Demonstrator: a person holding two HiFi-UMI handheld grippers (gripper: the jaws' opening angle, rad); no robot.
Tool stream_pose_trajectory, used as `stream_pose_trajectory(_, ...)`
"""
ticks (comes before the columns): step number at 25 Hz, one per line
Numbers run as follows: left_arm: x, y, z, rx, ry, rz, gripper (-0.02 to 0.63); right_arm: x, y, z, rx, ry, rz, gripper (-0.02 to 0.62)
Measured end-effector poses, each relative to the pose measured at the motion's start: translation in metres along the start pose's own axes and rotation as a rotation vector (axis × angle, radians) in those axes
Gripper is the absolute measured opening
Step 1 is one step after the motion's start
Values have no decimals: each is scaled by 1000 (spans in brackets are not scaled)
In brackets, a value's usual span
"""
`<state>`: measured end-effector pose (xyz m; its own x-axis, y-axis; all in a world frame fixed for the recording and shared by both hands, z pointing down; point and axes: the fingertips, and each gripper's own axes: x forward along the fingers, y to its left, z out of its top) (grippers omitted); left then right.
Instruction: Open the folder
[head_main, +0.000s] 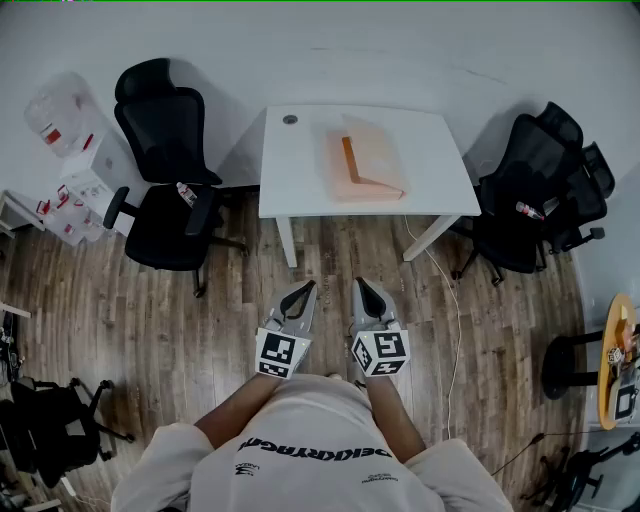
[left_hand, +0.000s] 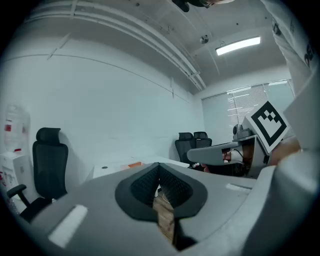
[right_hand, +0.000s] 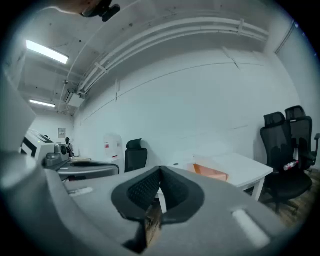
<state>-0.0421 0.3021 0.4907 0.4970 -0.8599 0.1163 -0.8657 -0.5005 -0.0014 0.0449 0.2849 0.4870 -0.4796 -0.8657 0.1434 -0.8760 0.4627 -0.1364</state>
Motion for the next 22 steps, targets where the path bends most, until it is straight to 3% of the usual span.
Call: stream_pose_trajectory(22,0,-48,-8,38,28,113,-3,-27,-34,2,14,-54,89,-5)
